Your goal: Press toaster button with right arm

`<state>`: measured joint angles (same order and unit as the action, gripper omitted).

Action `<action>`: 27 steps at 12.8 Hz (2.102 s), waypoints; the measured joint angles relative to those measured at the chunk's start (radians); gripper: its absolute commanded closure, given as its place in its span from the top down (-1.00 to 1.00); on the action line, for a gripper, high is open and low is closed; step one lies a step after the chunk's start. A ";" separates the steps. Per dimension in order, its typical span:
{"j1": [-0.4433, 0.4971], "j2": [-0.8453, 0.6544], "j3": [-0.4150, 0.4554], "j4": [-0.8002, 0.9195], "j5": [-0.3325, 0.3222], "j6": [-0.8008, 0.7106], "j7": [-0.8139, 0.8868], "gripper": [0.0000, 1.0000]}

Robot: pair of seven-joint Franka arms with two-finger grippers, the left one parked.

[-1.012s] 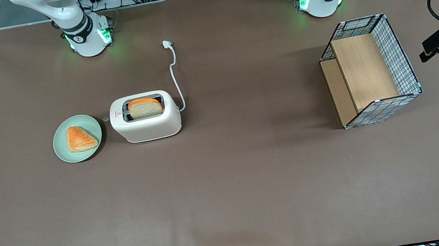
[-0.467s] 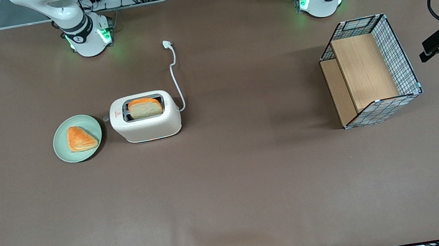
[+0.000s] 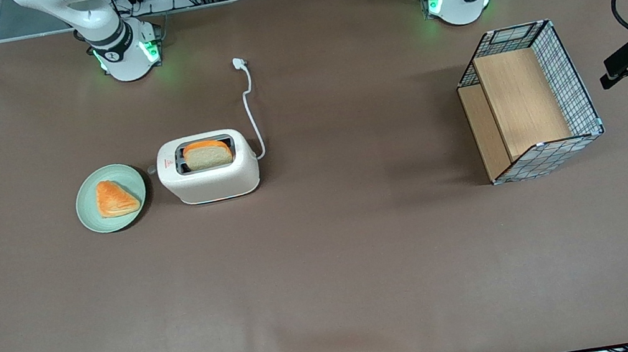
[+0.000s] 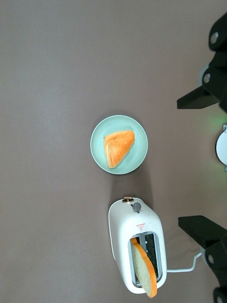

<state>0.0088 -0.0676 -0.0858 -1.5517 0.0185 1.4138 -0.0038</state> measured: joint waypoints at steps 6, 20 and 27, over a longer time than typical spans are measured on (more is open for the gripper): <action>0.001 0.000 0.000 -0.018 0.040 -0.003 0.001 1.00; 0.025 0.054 0.004 -0.162 0.295 -0.111 0.002 0.45; 0.068 0.174 0.007 -0.280 0.458 -0.023 -0.023 -0.60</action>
<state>0.0770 0.1061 -0.0789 -1.8313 0.4768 1.3910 -0.0265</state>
